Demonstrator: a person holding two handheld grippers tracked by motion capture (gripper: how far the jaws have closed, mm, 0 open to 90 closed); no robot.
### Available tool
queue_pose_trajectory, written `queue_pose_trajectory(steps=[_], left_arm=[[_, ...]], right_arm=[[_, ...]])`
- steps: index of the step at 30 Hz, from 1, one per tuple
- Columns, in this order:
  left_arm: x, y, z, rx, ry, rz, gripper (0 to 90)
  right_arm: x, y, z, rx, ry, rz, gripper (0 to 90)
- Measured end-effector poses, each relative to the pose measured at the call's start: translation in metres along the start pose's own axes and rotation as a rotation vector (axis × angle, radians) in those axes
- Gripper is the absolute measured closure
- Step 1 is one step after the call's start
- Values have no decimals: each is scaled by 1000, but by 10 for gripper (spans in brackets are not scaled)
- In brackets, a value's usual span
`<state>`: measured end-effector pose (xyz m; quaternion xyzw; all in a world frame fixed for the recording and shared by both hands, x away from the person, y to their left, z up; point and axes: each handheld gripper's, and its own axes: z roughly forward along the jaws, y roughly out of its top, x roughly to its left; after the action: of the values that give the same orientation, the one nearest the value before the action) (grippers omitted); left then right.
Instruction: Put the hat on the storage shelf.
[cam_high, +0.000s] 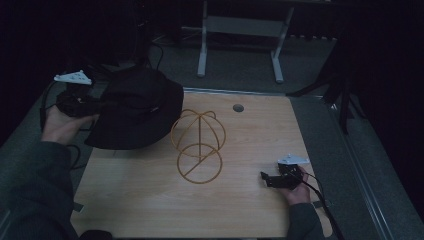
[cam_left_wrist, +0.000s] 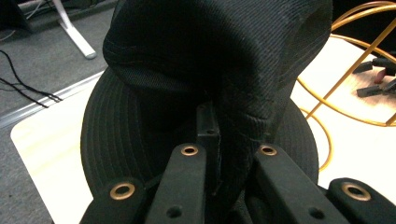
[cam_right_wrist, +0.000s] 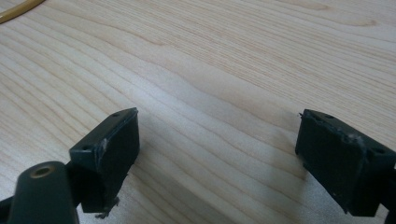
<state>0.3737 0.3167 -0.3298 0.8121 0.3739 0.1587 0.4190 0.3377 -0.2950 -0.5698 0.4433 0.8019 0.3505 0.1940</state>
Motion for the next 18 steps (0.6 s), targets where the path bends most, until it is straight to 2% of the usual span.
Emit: queue_pose_trajectory(steps=[18], left_arm=[[3,8,-3,-23,-15,-13,880]], right_arm=[[0,0,0,0,0,0,135]])
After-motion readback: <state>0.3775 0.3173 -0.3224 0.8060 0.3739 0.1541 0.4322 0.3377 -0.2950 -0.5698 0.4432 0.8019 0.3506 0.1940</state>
